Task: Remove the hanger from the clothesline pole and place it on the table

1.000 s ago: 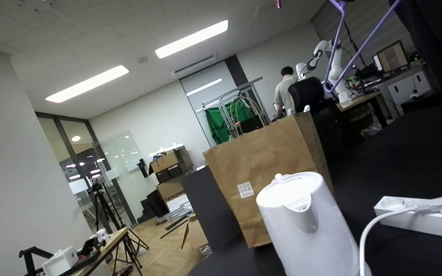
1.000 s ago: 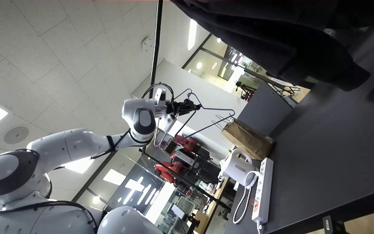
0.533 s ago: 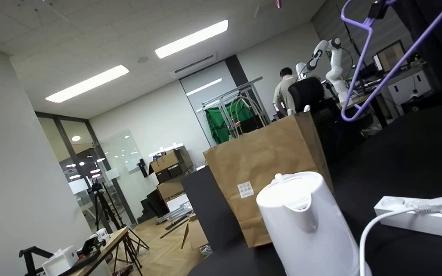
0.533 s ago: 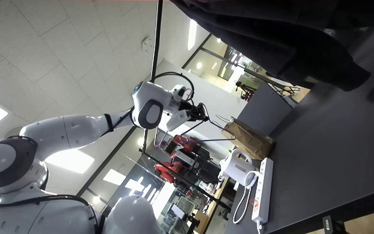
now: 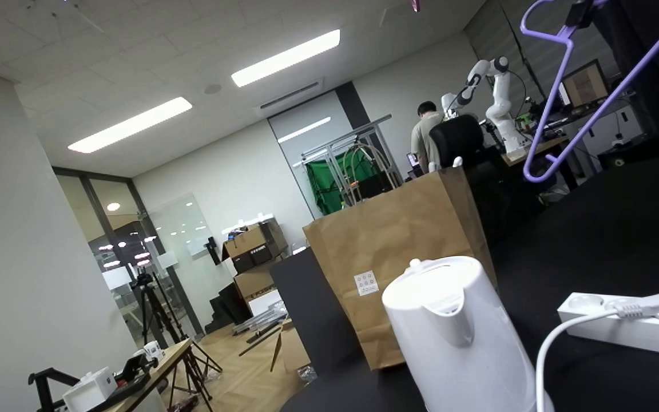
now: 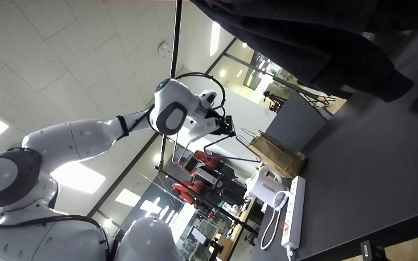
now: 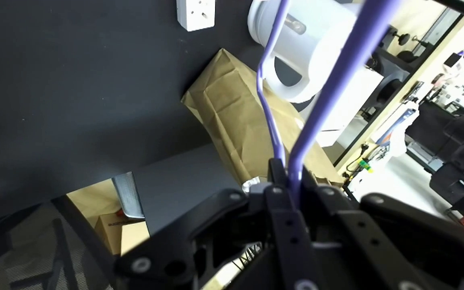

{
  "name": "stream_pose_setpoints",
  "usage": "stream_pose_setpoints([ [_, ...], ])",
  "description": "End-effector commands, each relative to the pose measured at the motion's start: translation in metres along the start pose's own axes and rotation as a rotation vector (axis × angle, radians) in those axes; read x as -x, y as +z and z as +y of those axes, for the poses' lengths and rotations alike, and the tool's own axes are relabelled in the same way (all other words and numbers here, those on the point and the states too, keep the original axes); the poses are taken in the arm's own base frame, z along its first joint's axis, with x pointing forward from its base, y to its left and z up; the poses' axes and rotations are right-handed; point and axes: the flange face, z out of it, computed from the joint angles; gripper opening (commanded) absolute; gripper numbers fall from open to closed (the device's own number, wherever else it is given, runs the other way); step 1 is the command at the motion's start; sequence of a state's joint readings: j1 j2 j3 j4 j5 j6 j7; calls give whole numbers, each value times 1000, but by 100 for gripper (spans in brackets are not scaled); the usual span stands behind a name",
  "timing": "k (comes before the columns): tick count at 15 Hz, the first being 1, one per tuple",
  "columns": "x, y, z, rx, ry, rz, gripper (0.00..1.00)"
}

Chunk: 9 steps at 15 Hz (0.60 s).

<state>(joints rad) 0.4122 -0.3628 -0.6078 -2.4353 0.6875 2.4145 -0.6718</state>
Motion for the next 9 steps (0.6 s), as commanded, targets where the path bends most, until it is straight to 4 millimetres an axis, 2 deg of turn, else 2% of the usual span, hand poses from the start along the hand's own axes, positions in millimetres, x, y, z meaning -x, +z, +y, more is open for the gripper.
stream_pose_setpoints([
  [1, 0, 1, 1, -1, 2, -3, 8],
  [7, 0, 1, 1, 0, 2, -3, 8],
  [8, 0, 1, 1, 0, 2, -2, 2],
  [9, 1, 2, 5, -3, 0, -14, 2],
])
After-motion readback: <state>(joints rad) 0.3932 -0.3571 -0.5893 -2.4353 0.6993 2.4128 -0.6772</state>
